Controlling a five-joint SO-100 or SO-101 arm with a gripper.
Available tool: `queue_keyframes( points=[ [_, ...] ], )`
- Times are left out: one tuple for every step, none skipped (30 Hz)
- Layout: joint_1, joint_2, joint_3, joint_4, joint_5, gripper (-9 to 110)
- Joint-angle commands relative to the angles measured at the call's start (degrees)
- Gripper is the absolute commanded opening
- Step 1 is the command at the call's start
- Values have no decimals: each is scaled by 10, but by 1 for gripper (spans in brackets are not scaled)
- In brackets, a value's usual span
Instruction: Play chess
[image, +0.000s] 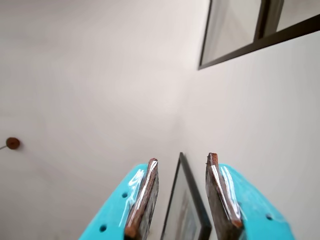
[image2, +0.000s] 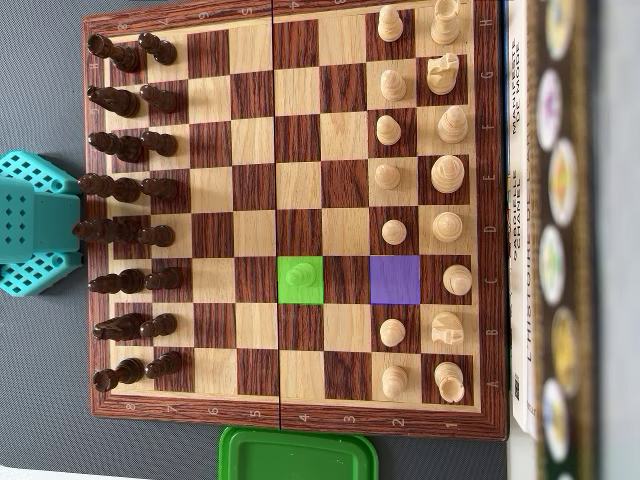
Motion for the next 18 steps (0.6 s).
queue_keyframes(
  points=[
    [-10,1,11,-3,-10,14],
    [-11,1,11,-4,-10,14],
    [-11,1,11,-4,-8,14],
    [-11,1,11,-4,-7,14],
    [-11,1,11,-4,-6,14],
    [-11,1,11,-4,-6,14],
    [-10,1,11,-4,-5,14],
    [-8,1,11,-4,-5,15],
    [-8,1,11,-4,-5,15],
    [-8,1,11,-4,-5,15],
    [-8,1,11,-4,-5,15],
    [-9,1,11,-4,-5,15],
    [-8,1,11,-4,-5,15],
    [-8,1,11,-4,-5,15],
    [-8,1,11,-3,-5,15],
    [-8,1,11,-3,-5,15],
    [-10,1,11,-3,-5,15],
    [-11,1,11,-3,-5,15]
  ],
)
